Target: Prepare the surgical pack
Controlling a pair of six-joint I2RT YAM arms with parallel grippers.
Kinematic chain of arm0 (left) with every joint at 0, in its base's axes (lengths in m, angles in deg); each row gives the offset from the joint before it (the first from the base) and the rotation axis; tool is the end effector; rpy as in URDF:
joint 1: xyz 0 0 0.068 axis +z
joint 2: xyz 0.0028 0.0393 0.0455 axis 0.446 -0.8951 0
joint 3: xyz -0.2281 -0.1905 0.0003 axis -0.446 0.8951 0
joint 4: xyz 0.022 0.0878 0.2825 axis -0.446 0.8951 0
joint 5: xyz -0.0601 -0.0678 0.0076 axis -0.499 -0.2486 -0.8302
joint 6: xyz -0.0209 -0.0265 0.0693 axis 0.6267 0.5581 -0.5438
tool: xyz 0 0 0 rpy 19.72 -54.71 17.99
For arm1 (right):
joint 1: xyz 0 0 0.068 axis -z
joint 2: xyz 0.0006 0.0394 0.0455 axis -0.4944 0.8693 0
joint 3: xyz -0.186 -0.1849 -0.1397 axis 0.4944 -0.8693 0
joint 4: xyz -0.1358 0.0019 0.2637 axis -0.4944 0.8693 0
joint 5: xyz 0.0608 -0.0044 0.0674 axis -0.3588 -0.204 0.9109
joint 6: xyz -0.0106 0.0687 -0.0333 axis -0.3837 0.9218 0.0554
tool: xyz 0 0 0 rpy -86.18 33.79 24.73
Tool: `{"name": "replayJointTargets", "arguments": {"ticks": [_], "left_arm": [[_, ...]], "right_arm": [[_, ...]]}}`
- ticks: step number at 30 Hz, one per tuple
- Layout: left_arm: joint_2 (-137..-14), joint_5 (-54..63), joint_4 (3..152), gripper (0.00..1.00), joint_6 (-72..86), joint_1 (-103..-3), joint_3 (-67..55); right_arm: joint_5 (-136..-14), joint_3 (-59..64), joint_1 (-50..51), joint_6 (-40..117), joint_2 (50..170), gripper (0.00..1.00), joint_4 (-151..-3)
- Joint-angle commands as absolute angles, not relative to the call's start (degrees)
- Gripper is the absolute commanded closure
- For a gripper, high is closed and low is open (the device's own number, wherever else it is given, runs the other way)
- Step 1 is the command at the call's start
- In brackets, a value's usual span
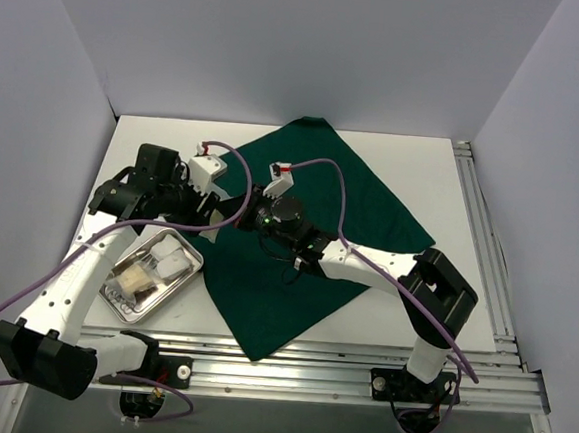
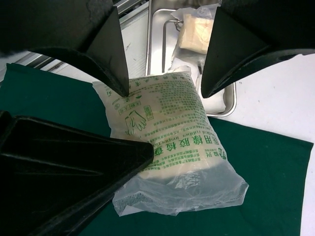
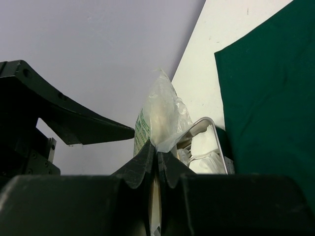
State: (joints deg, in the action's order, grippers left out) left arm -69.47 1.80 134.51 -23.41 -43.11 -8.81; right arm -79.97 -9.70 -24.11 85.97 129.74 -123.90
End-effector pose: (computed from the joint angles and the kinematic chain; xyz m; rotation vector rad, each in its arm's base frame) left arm 0.2693 -0.0933 0.3670 0.8091 2.2784 -0.2170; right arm 0.2774 0.3827 0.2946 -0.0346 1.6175 1.5446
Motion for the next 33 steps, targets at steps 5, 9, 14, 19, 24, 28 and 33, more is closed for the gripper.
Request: {"name": "replayJointTargets", "arguments": {"ticks": [5,9,14,19,24,28,33], "left_arm": [[-70.3,-1.0,128.8,0.36,-23.6,-43.6,-8.3],[-71.5,-1.6,127.9,0.50,-23.7,-43.7,-8.2],[-72.3,-3.2,128.2,0.71,-23.9,-43.7,-8.8],[-71.8,-2.8,128.3,0.96,-24.8,-43.7,-8.3],[-71.2,0.1,130.5,0.98,-27.7,-43.6,-8.2],[-69.2,4.4,135.2,0.98,-34.0,-43.5,-7.4],[-67.3,10.6,142.0,0.98,-43.8,-38.2,-3.3]], "right_arm": [[-80.6,-8.7,-24.6,86.6,126.6,1.00,-128.5],[-80.3,-8.8,-24.6,86.9,126.8,1.00,-129.1],[-80.1,-9.2,-24.2,87.1,126.8,1.00,-129.1],[-79.3,-9.6,-24.0,87.5,127.8,1.00,-129.7],[-77.9,-9.6,-23.5,85.9,128.0,0.85,-126.7],[-78.0,-11.2,-21.9,83.0,125.6,0.57,-122.1],[-78.0,-13.2,-18.8,78.5,120.8,0.50,-115.8]]}}
